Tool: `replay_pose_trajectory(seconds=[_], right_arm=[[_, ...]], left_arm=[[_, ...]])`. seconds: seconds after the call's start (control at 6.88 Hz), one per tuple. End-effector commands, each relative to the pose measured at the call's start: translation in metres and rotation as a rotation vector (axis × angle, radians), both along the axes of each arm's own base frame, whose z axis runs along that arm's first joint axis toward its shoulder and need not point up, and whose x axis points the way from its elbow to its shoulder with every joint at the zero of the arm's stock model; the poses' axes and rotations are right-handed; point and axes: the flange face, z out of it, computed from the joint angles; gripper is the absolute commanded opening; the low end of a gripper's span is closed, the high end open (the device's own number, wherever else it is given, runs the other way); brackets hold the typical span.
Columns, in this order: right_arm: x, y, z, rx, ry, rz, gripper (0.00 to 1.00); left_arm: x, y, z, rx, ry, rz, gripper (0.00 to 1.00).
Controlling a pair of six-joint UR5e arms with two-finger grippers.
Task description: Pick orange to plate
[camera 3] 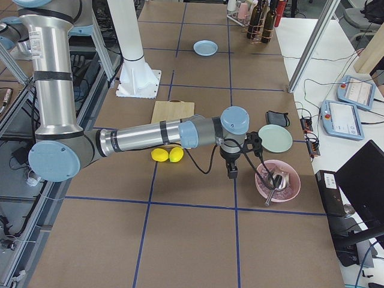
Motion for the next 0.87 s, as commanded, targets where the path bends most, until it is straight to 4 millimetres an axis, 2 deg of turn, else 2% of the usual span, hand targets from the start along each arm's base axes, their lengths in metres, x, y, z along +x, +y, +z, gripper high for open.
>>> replay_pose_trajectory(seconds=[0.0,0.15,0.44,0.73], right_arm=[[-0.022,-0.008,-0.018,-0.008,-0.012,-0.003,1.00],[-0.047,-0.008,-0.033,-0.026,-0.028,0.019,1.00],[-0.080,-0.004,-0.044,-0.029,-0.075,0.073,1.00],[-0.101,-0.002,-0.052,-0.051,-0.097,0.086,1.00]], left_arm=[[0.060,0.009,-0.025,-0.124,0.089,-0.035,1.00],[0.078,0.022,-0.035,-0.147,0.088,-0.119,1.00],[0.132,0.065,-0.047,-0.178,0.069,-0.210,1.00],[0.182,0.083,-0.045,-0.253,0.098,-0.265,1.00]])
